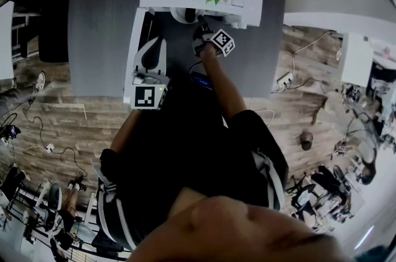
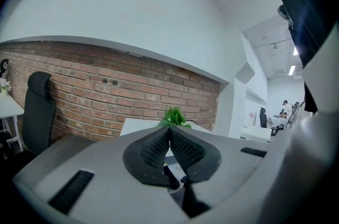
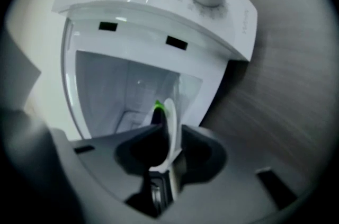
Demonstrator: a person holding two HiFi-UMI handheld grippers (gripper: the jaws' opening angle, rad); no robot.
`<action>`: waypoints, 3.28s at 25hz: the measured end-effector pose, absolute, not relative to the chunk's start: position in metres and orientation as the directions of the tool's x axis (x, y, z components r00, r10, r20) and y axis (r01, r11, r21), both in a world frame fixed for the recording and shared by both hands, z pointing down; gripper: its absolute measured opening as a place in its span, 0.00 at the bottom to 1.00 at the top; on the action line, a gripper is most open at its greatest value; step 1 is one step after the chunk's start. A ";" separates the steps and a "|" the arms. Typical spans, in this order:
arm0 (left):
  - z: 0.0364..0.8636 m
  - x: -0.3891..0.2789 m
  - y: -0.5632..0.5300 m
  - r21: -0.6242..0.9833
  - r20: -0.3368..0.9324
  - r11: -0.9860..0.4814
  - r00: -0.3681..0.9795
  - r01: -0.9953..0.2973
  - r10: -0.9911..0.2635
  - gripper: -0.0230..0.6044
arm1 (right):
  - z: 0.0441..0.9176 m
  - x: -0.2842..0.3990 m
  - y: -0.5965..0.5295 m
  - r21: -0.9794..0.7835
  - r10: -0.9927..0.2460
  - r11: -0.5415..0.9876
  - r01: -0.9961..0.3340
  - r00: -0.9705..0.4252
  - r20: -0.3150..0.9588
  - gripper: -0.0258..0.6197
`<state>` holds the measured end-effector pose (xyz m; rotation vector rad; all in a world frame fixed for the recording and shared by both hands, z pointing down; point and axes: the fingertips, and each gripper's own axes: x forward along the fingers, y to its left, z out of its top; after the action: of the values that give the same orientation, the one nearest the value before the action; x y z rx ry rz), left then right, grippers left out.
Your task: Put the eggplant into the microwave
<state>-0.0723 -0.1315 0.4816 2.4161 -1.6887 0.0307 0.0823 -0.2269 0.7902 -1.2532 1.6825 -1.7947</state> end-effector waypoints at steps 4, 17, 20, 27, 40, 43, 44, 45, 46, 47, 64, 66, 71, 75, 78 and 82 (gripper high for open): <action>0.477 -0.072 -0.130 0.161 0.113 -0.325 0.345 -0.932 -0.932 0.10 | 0.779 0.088 -0.226 -0.916 -0.788 -0.137 -0.376 -0.519 0.331 0.24; 0.471 -0.077 -0.118 0.154 0.097 -0.317 0.334 -0.936 -0.938 0.10 | 0.736 0.076 -0.200 -0.671 -0.781 0.077 -0.738 -0.463 0.419 0.10; 0.469 -0.079 -0.117 0.145 0.083 -0.318 0.332 -0.937 -0.940 0.10 | 0.741 0.070 -0.192 -0.566 -0.765 0.097 -0.819 -0.425 0.484 0.09; 0.471 -0.081 -0.113 0.146 0.095 -0.319 0.334 -0.936 -0.938 0.10 | 0.763 0.045 -0.176 -0.455 -0.701 0.127 -0.882 -0.404 0.587 0.09; 0.476 -0.084 -0.124 0.155 0.103 -0.321 0.339 -0.934 -0.935 0.10 | 0.789 0.028 -0.179 -0.406 -0.661 0.116 -0.906 -0.376 0.650 0.09; 0.480 -0.084 -0.126 0.154 0.112 -0.321 0.340 -0.934 -0.934 0.10 | 0.791 0.026 -0.183 -0.410 -0.659 0.113 -0.905 -0.378 0.651 0.09; 0.480 -0.084 -0.126 0.157 0.115 -0.319 0.339 -0.934 -0.934 0.10 | 0.791 0.025 -0.183 -0.412 -0.658 0.113 -0.904 -0.379 0.651 0.09; 0.481 -0.084 -0.126 0.161 0.119 -0.317 0.337 -0.935 -0.934 0.10 | 0.791 0.024 -0.184 -0.413 -0.656 0.113 -0.904 -0.380 0.652 0.09; 0.481 -0.085 -0.126 0.163 0.122 -0.316 0.337 -0.935 -0.934 0.10 | 0.792 0.024 -0.183 -0.413 -0.655 0.113 -0.904 -0.381 0.653 0.09; 0.482 -0.085 -0.127 0.162 0.125 -0.315 0.336 -0.935 -0.933 0.10 | 0.792 0.023 -0.184 -0.414 -0.653 0.113 -0.903 -0.381 0.654 0.09; 0.486 -0.088 -0.131 0.166 0.141 -0.305 0.329 -0.938 -0.934 0.10 | 0.795 0.022 -0.206 -0.460 -0.670 0.059 -0.886 -0.377 0.640 0.09; 0.486 -0.088 -0.132 0.167 0.141 -0.303 0.327 -0.938 -0.934 0.10 | 0.796 0.023 -0.209 -0.463 -0.672 0.055 -0.884 -0.376 0.638 0.09; 0.492 -0.087 -0.134 0.174 0.161 -0.298 0.326 -0.938 -0.932 0.10 | 0.797 0.024 -0.214 -0.476 -0.675 0.055 -0.878 -0.384 0.630 0.09; 0.492 -0.087 -0.135 0.175 0.158 -0.296 0.324 -0.939 -0.933 0.10 | 0.795 0.024 -0.219 -0.480 -0.681 0.058 -0.875 -0.386 0.622 0.09; 0.491 -0.087 -0.137 0.167 0.157 -0.303 0.329 -0.938 -0.931 0.10 | 0.791 0.024 -0.225 -0.484 -0.686 0.060 -0.873 -0.388 0.616 0.09; 0.495 -0.086 -0.139 0.172 0.164 -0.302 0.330 -0.938 -0.930 0.10 | 0.792 0.024 -0.232 -0.490 -0.688 0.063 -0.869 -0.394 0.610 0.09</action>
<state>-0.0856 -0.1388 0.4951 2.3595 -1.6925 0.0483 0.0238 -0.2320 0.7925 -1.8235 2.4349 -1.4216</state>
